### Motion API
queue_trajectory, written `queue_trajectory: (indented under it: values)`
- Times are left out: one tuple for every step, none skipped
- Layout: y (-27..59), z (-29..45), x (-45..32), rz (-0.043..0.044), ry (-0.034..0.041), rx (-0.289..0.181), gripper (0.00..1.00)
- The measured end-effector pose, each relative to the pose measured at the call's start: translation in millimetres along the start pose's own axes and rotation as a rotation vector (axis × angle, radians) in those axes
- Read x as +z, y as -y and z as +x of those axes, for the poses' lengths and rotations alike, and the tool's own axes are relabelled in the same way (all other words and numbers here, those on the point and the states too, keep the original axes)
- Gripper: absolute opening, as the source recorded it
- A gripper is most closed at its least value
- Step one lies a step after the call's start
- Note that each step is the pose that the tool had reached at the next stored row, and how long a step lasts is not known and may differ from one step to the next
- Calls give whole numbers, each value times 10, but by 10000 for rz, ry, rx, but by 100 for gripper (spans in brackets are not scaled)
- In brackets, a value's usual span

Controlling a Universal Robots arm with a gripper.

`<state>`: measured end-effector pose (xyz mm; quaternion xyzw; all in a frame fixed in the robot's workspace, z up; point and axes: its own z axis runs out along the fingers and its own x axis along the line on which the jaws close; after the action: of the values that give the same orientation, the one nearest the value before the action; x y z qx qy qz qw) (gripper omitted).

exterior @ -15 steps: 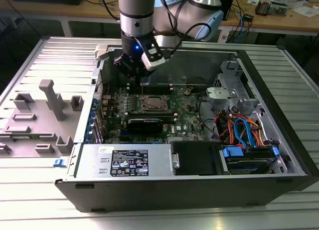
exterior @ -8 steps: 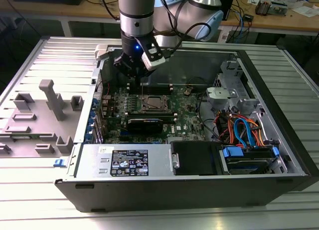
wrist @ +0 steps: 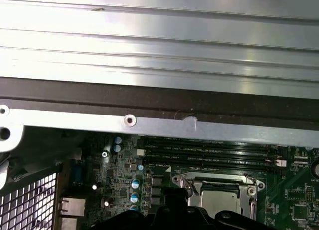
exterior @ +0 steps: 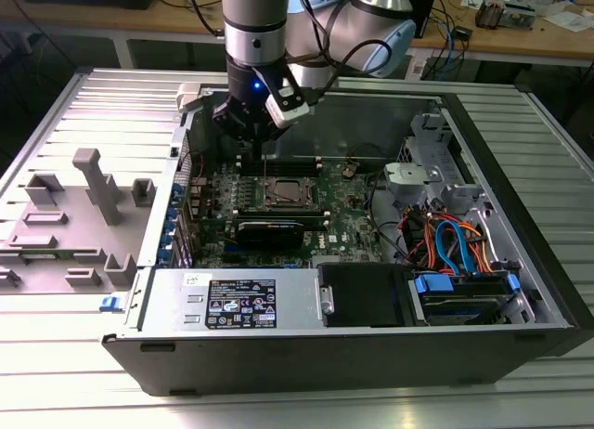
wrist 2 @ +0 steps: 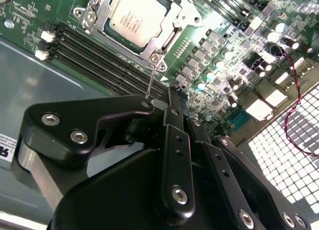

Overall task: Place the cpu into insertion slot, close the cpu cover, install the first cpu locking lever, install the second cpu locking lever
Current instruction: 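Install the first cpu locking lever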

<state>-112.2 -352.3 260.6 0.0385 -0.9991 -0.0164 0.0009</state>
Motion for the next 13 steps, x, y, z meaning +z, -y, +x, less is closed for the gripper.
queue_trajectory:
  values:
    - [-3,-8,1,0,0,1,11]
    - [-8,-28,2,0,0,2,11]
    - [-12,-50,4,0,0,2,11]
    - [-15,-63,4,0,0,3,11]
    - [-18,-79,5,0,0,3,11]
    - [-20,-98,6,0,-1,3,11]
    - [-20,-119,7,1,-1,2,11]
    - [-19,-138,8,1,-1,2,11]
    - [-19,-158,11,0,0,1,11]
    - [-20,-175,13,0,0,2,11]
    - [-20,-189,16,1,0,3,11]
    - [-20,-201,21,-1,1,2,11]
    - [-20,-209,26,0,0,2,11]
